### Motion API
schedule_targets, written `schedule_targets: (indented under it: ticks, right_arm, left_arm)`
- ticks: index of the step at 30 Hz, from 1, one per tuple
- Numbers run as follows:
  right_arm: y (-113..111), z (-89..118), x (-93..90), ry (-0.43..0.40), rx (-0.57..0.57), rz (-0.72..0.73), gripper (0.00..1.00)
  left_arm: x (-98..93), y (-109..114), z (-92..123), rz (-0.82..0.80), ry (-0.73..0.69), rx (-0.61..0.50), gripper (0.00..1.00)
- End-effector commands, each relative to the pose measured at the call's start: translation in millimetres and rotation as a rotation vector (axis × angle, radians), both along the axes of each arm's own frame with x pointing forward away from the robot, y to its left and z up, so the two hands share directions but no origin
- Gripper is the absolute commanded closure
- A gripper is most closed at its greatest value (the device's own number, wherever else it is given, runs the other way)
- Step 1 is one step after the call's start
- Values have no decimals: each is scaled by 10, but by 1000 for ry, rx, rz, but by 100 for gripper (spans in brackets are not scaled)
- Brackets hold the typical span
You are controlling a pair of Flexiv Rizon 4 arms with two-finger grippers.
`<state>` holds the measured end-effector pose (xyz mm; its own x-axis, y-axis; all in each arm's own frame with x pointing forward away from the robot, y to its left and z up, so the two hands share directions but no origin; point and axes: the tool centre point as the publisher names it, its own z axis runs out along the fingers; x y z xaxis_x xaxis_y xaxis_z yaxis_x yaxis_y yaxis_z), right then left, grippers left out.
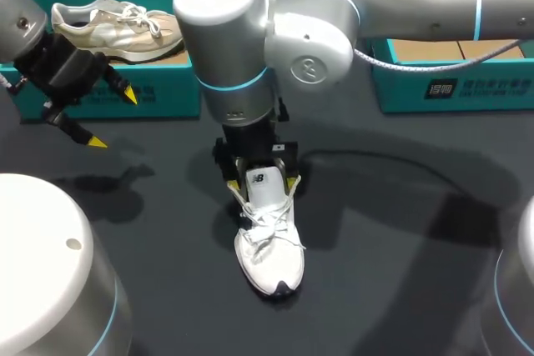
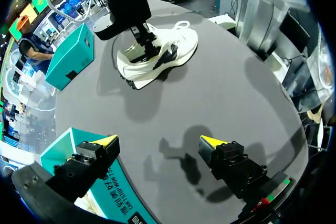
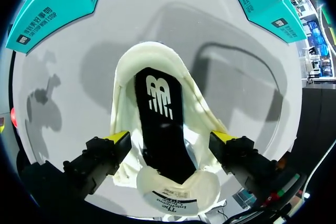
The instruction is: Take the shoe out of the shoebox, open the shoe tongue, remove and reinsert the insole, then place the shoe into the shoebox
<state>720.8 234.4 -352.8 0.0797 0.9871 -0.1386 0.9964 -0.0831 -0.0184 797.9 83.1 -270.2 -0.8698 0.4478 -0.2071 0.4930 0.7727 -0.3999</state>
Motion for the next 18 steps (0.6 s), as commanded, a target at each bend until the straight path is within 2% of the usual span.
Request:
schedule_targets:
  ticks: [1,14,15,16,18]
  right_arm:
    - [-70,15,-32,-5,12,-2,0]
    - [-152,30,39,2,41,44,0]
    - [-155,24,46,5,43,50,1]
    - [-157,20,53,7,43,57,8]
    - [-157,15,64,15,53,77,11]
  left_arm:
    - [-8,3,0,0,-2,2,0]
    - [-8,3,0,0,-2,2,0]
    - [-8,3,0,0,-2,2,0]
    - [-8,3,0,0,-2,2,0]
    - [-8,3,0,0,-2,2,0]
